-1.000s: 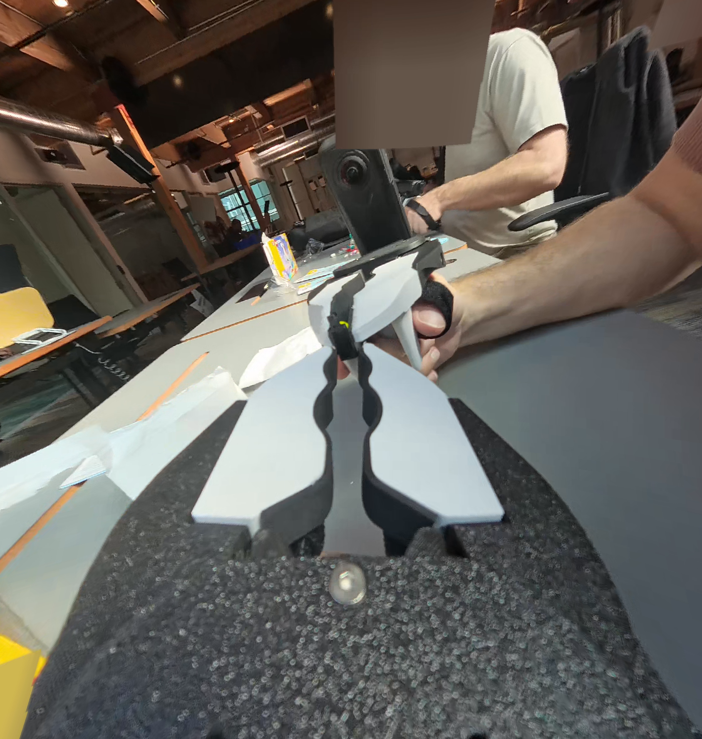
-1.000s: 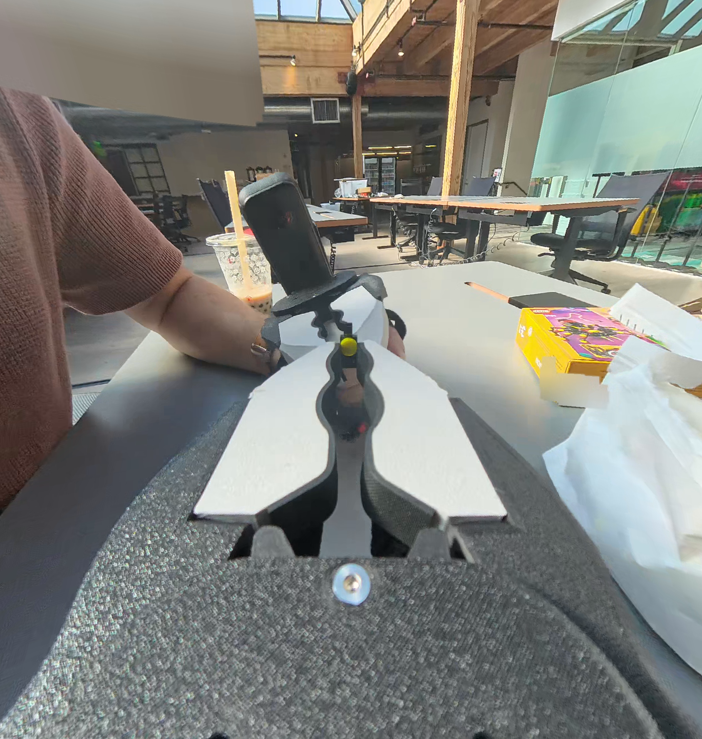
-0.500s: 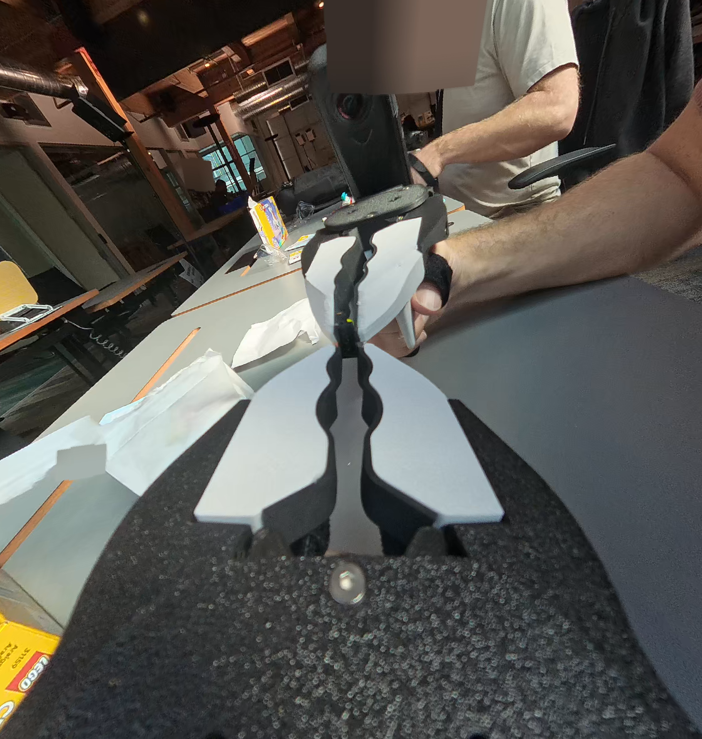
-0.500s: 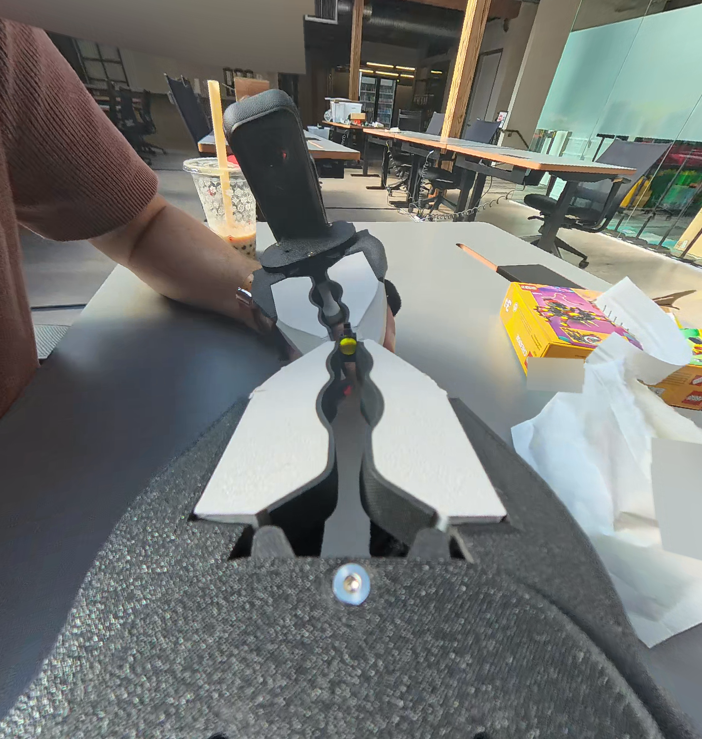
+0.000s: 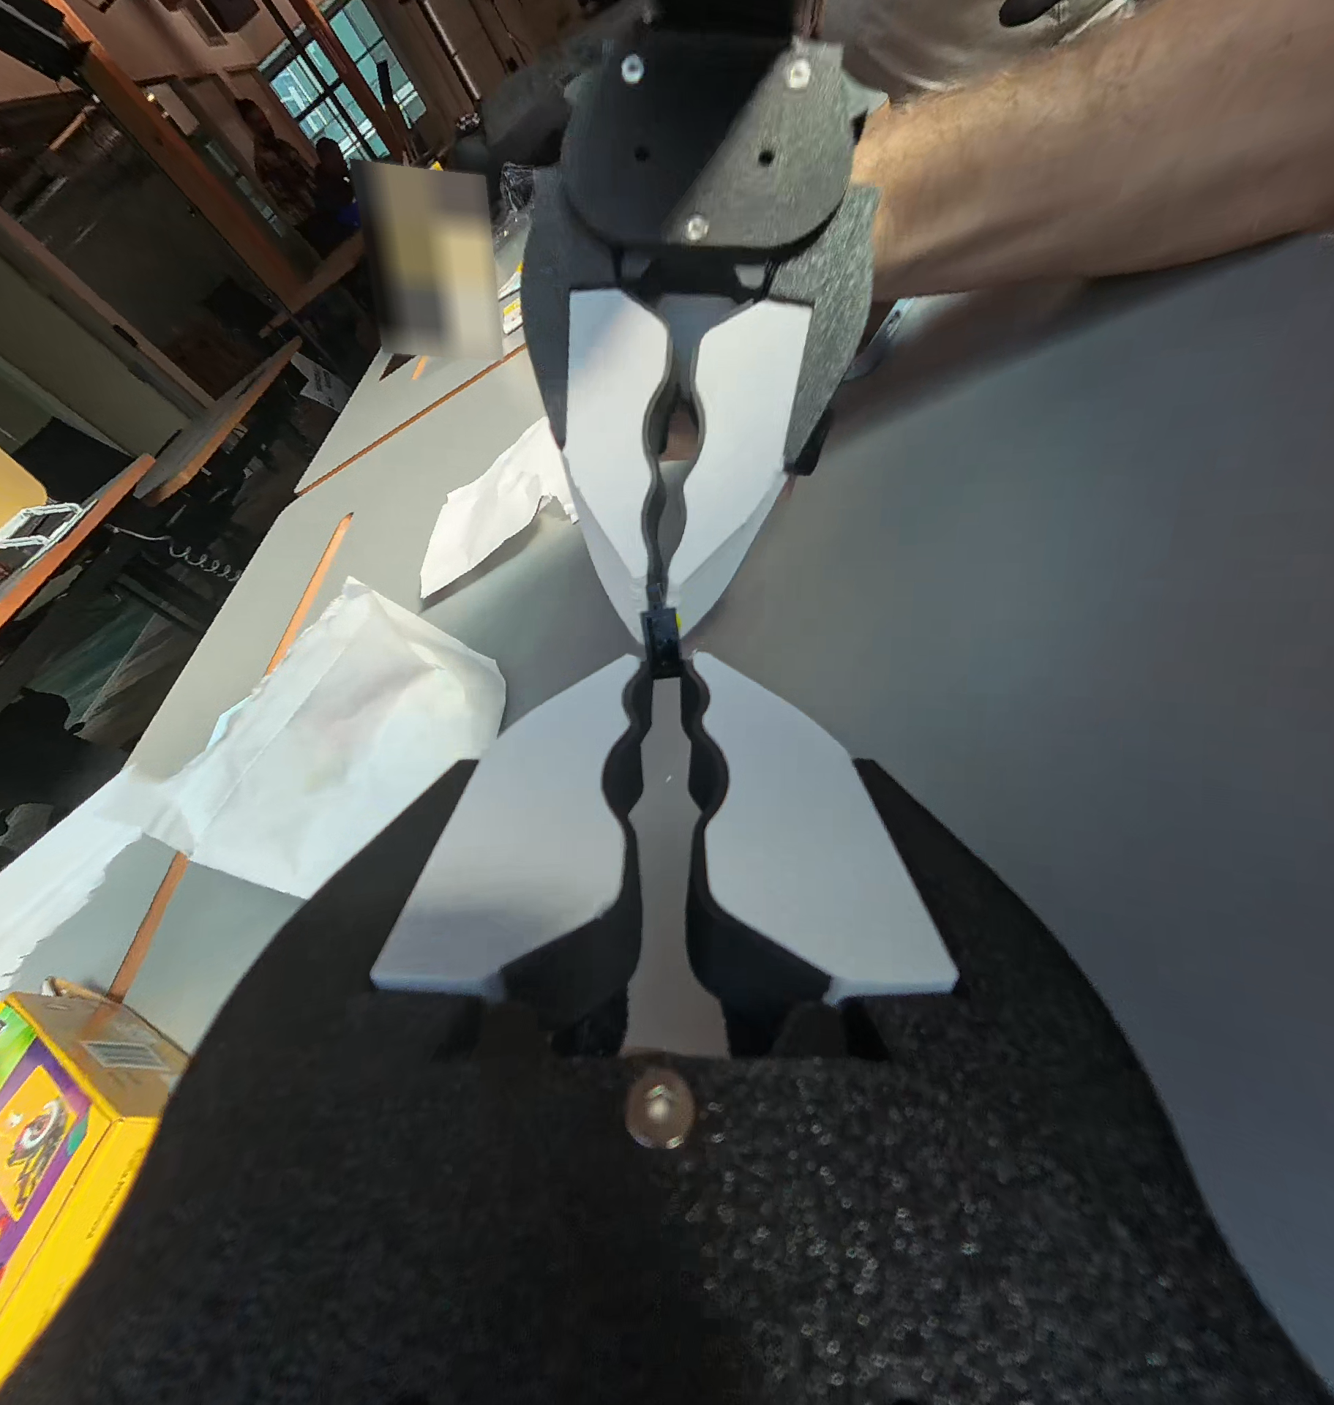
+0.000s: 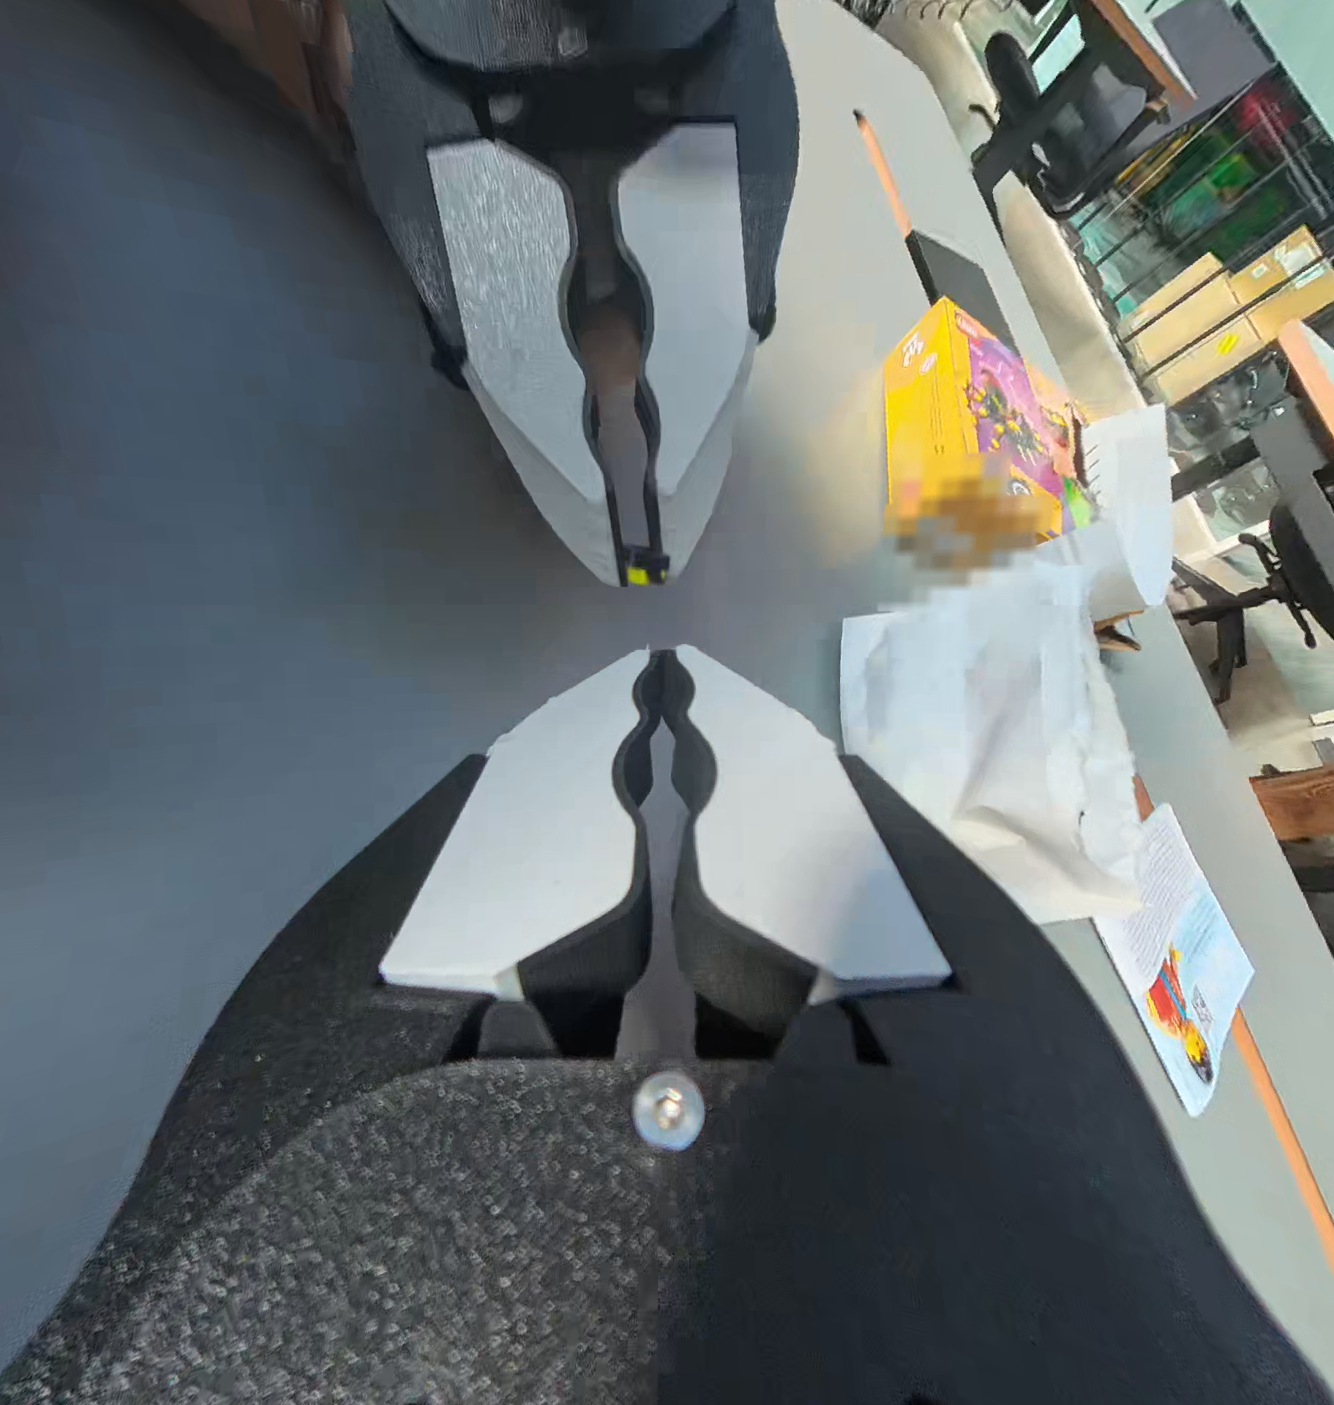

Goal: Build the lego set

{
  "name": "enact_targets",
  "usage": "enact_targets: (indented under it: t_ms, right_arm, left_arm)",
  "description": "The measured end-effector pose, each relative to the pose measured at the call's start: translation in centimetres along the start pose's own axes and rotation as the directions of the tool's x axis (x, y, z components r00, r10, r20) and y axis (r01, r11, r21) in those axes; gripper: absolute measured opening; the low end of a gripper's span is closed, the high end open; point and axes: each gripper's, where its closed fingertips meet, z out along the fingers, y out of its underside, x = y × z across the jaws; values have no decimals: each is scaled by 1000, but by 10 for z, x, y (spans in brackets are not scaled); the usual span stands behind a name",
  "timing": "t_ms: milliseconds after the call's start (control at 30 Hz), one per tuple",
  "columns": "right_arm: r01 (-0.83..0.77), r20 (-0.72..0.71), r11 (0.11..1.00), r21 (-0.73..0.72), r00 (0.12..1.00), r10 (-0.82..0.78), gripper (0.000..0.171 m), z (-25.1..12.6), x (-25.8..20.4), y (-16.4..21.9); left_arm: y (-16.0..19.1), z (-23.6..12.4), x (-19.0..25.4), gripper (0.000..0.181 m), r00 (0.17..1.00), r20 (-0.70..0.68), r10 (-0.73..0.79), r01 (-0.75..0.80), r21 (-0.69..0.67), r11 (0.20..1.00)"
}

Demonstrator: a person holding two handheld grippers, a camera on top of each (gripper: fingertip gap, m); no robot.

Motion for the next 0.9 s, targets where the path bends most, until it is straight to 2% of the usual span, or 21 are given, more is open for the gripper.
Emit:
enact_targets:
  t_ms: [33, 67, 133, 200, 267, 367, 733, 900]
  right_arm:
    - [-10, 4, 999, 41, 1000, 10, 0, -2, 0, -9]
    - [-10, 3, 1000, 23, 1000, 10, 0, -2, 1, -6]
    - [-64, 37, 997, 44, 997, 63, 0, -3, -1, 0]
    - [-103, 74, 991, 81, 993, 97, 13, -3, -5, -9]
    - [-114, 89, 987, 113, 991, 104, 12, -1, -8, -16]
    - [-89, 76, 990, 106, 994, 81, 7, 2, -9, -15]
    - [-31, 74, 999, 40, 997, 28, 7, 7, -14, -8]
    - [2, 38, 999, -40, 999, -1, 7, 13, -12, 1]
  left_arm:
    - [7, 2, -2, 7, 1000, 18, 17, -17, -34, 999]
    - [9, 3, -2, 7, 1000, 12, 7, -6, -43, 999]
    - [6, 2, -1, 7, 1000, 7, 1, -1, -24, 1000]
    - [6, 2, -2, 7, 999, 26, 46, -45, -33, 998]
    - [5, 3, 0, 7, 996, 28, 80, -79, -28, 996]
    - [7, 4, 3, 7, 994, 20, 111, -110, -41, 993]
    - [11, 8, 8, 7, 989, 2, 150, -149, -80, 986]
    - [19, 10, 6, 7, 979, 29, 203, -196, -151, 969]
